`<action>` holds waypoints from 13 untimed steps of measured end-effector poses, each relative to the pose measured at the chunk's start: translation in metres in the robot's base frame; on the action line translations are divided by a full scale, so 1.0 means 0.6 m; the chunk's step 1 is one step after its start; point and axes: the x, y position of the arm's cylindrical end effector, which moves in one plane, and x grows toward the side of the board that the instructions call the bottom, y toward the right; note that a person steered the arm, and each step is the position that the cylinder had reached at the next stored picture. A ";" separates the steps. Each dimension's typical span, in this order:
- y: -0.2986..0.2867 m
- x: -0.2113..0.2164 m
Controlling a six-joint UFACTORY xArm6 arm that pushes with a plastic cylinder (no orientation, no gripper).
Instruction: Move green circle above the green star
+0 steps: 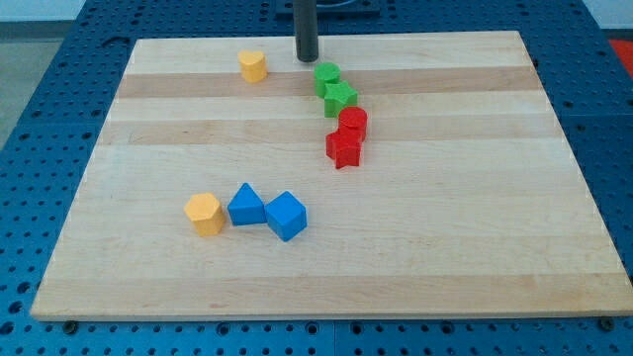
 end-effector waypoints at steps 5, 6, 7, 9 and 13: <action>0.078 0.027; -0.003 0.029; -0.035 0.059; -0.013 0.077; 0.034 0.095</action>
